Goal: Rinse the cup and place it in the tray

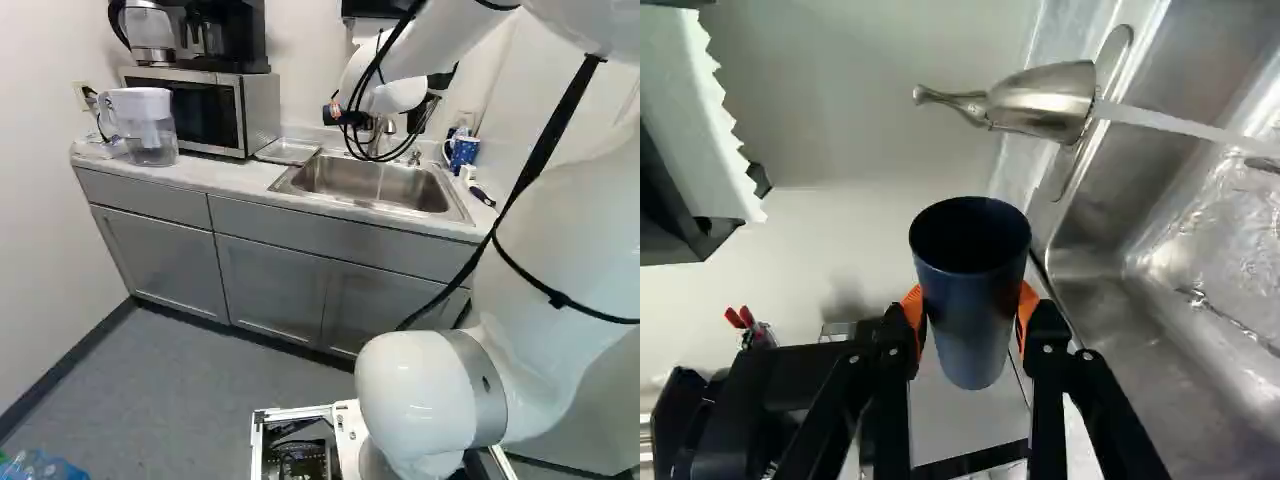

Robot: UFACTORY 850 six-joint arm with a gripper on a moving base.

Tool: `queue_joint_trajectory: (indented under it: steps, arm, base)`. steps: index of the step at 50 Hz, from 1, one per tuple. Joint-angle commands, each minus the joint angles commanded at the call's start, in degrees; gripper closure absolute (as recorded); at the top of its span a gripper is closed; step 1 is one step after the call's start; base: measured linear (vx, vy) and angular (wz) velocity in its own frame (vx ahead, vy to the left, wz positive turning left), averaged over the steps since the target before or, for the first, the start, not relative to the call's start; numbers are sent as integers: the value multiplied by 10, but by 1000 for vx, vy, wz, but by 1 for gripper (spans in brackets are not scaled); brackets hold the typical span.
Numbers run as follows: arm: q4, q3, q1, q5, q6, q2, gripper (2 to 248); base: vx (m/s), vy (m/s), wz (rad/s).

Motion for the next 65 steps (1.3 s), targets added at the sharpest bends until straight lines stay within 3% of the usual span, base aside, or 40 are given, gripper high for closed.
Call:
queue_joint_trajectory:
  steps: [65]
  arm:
    - [0, 0, 0, 0, -392, 0, 139]
  base:
    - [0, 0, 0]
